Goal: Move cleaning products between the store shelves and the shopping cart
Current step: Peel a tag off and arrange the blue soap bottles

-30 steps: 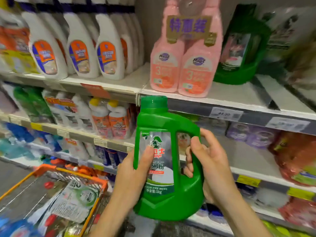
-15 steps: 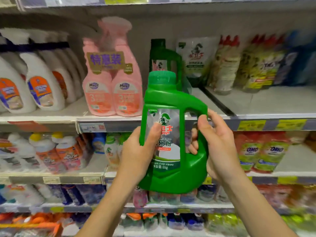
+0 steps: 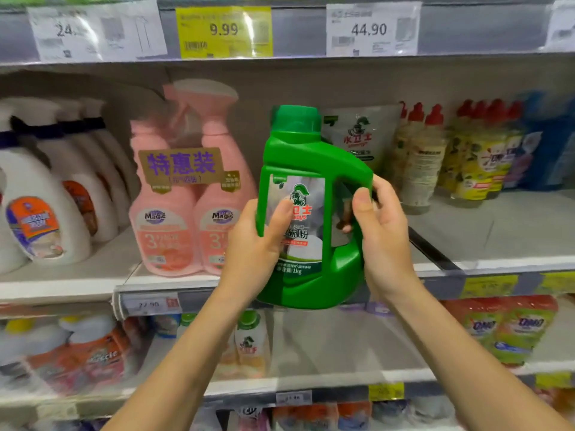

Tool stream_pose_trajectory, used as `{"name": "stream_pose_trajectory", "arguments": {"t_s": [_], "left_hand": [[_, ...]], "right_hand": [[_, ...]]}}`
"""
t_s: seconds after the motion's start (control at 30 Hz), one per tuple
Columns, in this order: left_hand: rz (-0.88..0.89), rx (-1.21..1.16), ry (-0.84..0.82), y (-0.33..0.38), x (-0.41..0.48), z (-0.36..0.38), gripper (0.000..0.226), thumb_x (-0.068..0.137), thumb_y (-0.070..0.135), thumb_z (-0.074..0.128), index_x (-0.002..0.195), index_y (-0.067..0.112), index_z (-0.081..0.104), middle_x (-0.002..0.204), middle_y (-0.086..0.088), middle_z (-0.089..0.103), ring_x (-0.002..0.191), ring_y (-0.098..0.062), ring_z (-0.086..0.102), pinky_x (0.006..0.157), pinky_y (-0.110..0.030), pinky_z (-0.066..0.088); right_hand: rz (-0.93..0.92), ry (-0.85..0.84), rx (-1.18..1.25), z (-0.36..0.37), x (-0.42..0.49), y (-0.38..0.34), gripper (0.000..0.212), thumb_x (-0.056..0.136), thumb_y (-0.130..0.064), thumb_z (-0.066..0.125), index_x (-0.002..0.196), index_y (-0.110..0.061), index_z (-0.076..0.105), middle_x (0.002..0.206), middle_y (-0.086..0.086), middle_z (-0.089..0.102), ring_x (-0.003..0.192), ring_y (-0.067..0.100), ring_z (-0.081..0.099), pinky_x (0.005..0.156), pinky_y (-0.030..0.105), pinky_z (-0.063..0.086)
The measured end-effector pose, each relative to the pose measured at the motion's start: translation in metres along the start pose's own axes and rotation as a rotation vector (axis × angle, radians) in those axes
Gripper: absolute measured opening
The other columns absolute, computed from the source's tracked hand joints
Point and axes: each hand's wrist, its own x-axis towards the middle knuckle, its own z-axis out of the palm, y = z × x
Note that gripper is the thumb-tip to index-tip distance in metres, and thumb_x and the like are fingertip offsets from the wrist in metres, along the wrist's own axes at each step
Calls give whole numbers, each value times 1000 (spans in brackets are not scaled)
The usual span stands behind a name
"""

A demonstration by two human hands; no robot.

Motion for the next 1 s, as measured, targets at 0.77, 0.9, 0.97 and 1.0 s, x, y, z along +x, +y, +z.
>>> {"name": "stream_pose_trajectory", "arguments": {"t_s": [0.77, 0.9, 0.97, 1.0], "left_hand": [[204, 265, 14, -20, 32, 25, 67, 96, 12, 54, 151, 3, 16, 129, -21, 55, 98, -16, 52, 87, -24, 41], [409, 493, -8, -27, 16, 28, 82, 90, 18, 61, 150, 2, 9, 157, -9, 11, 146, -11, 6, 117, -13, 5], [549, 666, -20, -33, 13, 28, 90, 81, 20, 69, 149, 5, 11, 156, -10, 9, 148, -19, 3, 120, -22, 2], [561, 737, -23, -34, 15, 27, 97, 76, 20, 76, 148, 5, 12, 156, -11, 8, 147, -27, 5, 120, -26, 1]], "right_hand": [[171, -454, -554, -31, 70, 12, 19, 105, -24, 37, 123, -31, 34, 108, -10, 56, 99, -1, 53, 87, 20, 44], [20, -509, -721, -34, 67, 7, 73, 94, -29, 60, 150, -26, 14, 148, -10, 30, 136, 5, 28, 119, 36, 22], [-145, -527, -963, -27, 68, 0, 105, 80, -48, 72, 154, -23, 1, 154, -8, 13, 141, 9, 13, 119, 34, 15], [-233, -530, -1094, -22, 69, -2, 114, 75, -55, 73, 155, -22, 0, 156, -4, 12, 142, 14, 13, 119, 38, 17]]}}
